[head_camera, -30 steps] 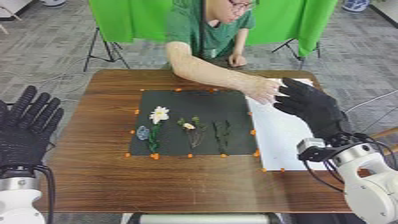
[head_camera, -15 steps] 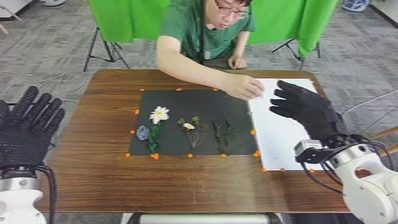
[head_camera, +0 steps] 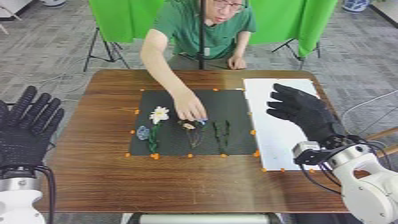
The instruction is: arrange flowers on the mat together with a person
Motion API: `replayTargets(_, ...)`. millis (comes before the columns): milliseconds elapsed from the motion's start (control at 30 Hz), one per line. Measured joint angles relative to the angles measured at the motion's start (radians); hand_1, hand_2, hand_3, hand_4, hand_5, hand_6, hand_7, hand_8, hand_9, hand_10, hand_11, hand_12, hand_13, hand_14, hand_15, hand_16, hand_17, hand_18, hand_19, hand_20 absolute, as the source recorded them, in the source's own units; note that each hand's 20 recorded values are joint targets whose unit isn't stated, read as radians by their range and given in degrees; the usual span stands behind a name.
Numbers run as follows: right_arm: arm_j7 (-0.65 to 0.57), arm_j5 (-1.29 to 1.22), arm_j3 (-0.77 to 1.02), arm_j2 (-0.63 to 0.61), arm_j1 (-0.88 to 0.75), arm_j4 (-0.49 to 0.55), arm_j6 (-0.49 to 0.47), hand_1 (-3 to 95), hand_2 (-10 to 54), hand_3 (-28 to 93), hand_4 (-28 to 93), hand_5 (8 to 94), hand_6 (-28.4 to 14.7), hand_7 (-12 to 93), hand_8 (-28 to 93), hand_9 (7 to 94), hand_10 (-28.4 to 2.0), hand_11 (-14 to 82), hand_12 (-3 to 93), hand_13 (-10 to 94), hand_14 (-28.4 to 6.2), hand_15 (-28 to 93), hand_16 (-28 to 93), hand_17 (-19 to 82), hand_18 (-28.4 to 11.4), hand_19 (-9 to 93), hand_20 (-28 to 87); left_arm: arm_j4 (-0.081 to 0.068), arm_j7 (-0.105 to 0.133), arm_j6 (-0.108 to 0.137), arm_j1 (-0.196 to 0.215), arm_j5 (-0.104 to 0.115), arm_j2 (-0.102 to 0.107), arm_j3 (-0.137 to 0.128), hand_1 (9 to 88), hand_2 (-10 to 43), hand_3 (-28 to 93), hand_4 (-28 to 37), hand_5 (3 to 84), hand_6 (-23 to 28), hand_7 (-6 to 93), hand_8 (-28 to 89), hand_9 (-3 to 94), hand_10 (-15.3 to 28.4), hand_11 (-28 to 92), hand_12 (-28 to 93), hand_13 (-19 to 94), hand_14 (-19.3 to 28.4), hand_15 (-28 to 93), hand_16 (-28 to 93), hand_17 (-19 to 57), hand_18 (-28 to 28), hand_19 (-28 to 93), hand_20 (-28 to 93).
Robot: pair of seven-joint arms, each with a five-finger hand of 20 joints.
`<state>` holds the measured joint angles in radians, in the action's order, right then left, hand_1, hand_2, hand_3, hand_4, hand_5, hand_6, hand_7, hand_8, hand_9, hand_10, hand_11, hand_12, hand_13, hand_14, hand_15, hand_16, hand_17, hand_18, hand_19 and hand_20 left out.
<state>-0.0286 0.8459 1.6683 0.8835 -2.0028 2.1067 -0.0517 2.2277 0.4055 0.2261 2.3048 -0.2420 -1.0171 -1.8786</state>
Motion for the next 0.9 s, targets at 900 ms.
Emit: replayTargets(900,-0.001,0.158,-0.024,-0.01,0.022,-0.003,0.024,22.0,5.5,74,-21,36.1,-4.7,10,-7,32.6,-14.5,2.1,16.8,25,-14.8,7,24,8,-14.5,35,9,0.0,0.0,-0.001,0.002,0.004,0.0,0.001,21.2,18.2,68,-28.3,41.4,6.9,9.9,-9,35.0,13.8,16,9,25,13.5,24,-5,-5.6,13.7,29,11)
